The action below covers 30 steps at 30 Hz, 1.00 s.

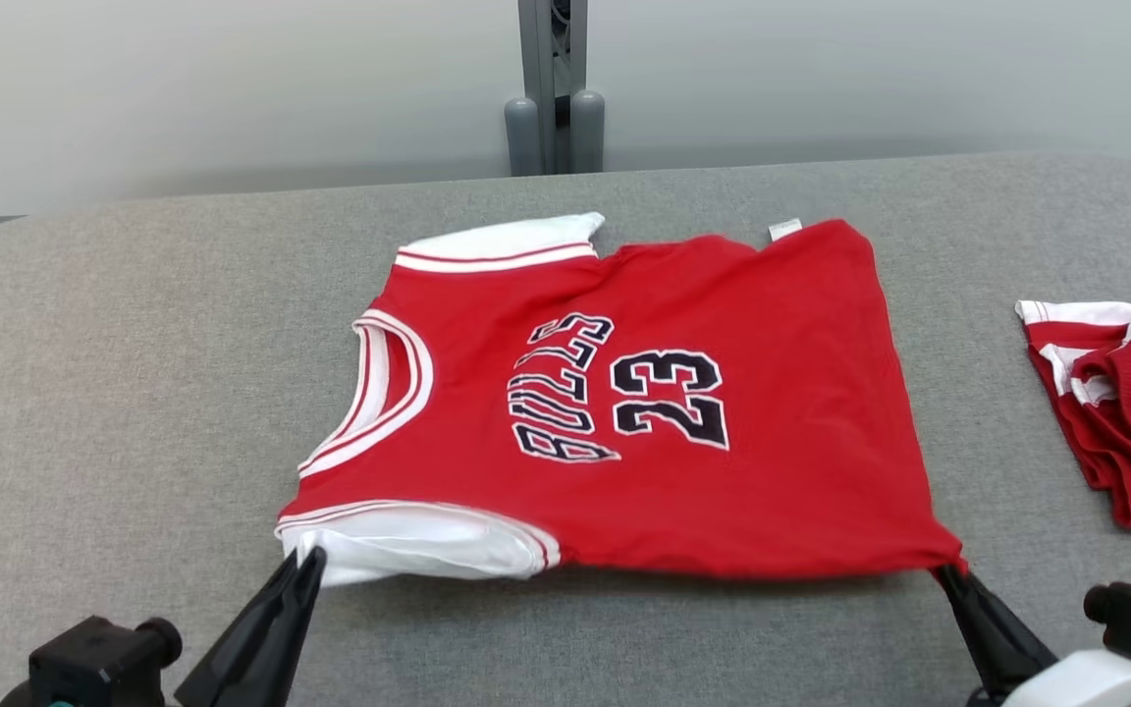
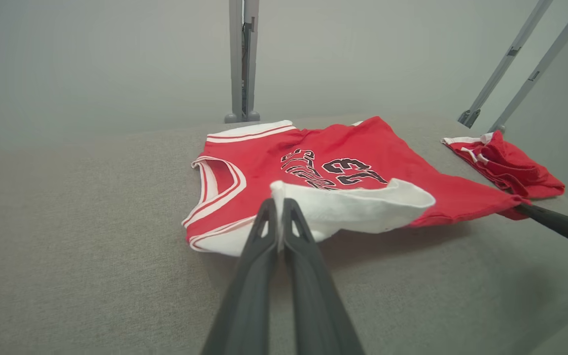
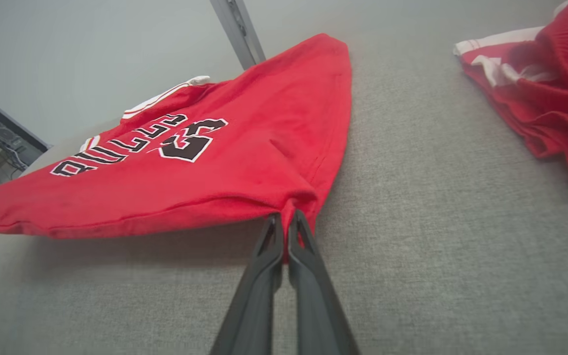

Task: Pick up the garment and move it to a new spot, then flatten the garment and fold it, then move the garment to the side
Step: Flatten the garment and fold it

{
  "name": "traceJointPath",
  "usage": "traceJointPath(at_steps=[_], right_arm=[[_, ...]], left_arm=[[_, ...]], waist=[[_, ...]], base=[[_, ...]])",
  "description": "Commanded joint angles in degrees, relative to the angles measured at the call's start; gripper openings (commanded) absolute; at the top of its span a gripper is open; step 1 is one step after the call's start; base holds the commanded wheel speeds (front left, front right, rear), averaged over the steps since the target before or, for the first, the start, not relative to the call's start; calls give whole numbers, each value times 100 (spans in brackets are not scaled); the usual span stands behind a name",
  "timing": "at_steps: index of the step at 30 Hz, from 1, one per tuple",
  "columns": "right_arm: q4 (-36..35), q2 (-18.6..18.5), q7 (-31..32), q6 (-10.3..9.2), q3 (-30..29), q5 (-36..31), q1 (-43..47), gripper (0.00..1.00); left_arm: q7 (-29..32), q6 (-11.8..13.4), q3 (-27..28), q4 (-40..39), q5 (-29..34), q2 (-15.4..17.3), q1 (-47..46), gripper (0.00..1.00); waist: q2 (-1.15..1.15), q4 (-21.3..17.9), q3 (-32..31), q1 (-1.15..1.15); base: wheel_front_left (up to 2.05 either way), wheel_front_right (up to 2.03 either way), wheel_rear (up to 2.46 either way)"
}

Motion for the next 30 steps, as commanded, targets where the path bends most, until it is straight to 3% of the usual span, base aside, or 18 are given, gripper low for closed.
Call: traceJointPath(at_steps=[1, 8, 14, 19, 25, 30], right_arm=[[-320, 75, 366, 10, -206, -155, 280, 0], [-1424, 505, 1634, 11, -876, -432, 1056, 0], [-1922, 675, 2066, 11, -1140, -542, 1189, 0], [-1951, 723, 2222, 11, -1085, -543, 902, 0], [-1764, 652, 2278, 11, -819, -591, 269, 0], [-1444, 583, 2200, 11, -543, -605, -367, 0]], left_arm=[[104, 12, 14, -198, -90, 89, 118, 0], [486, -6, 65, -703, -285, 414, 494, 0], [549, -52, 181, -792, -405, 544, 575, 0], [407, -229, 232, -610, -603, 459, 326, 0], [177, -617, 292, -95, -953, 258, -275, 0], [-31, -736, 463, 540, -1015, 153, -853, 0]], waist=[[0, -20, -38, 0], [0, -63, -73, 0], [0, -101, 4, 0], [0, -142, 141, 0], [0, -253, 461, 0], [0, -390, 768, 0]], base=[[0, 0, 0], [0, 0, 0], [0, 0, 0], [0, 0, 0], [0, 0, 0], [0, 0, 0]])
